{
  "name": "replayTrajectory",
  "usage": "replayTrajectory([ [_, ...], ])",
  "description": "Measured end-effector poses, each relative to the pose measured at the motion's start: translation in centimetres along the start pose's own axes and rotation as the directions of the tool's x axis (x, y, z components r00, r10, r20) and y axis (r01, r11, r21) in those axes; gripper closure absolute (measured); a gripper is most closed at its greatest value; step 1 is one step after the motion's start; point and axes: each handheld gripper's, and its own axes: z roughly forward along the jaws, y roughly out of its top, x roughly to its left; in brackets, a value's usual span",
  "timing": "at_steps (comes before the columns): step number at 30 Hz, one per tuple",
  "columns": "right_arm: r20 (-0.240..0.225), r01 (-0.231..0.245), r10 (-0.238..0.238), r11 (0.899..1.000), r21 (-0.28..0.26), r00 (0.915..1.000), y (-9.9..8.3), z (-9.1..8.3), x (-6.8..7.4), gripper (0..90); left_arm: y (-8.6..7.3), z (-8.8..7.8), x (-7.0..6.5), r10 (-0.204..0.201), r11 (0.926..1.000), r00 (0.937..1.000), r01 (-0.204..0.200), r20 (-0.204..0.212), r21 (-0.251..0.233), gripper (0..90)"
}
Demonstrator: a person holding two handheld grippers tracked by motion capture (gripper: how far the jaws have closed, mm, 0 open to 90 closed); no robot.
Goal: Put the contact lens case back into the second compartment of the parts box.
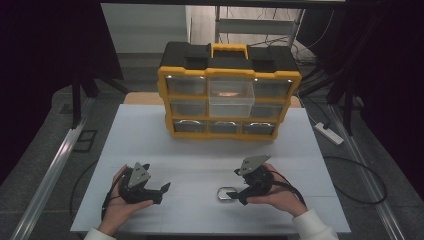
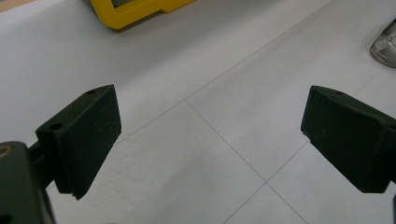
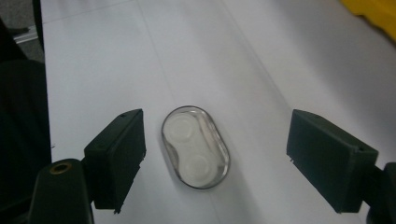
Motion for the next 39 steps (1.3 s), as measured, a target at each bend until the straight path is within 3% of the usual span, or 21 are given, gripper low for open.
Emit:
replayTrajectory([
  [20,-0.020,0.051,-0.049,0.992,0.113,0.9986,0.2,2.6,0.9,18.0,0.0,0.0,0.0,-0.001,1.0000,1.0000,0.001,0.002,-0.002,5.7],
  [34,-0.034,0.072,-0.068,0.984,0.160,0.9971,-0.1,3.8,0.9,17.8,0.0,0.1,-0.1,0.004,1.0000,1.0000,-0.004,0.004,0.003,5.7],
  [39,-0.049,0.062,-0.054,0.980,0.187,0.9974,-0.2,4.5,0.6,18.4,0.0,0.1,-0.1,0.005,1.0000,1.0000,-0.005,0.003,0.003,5.7],
])
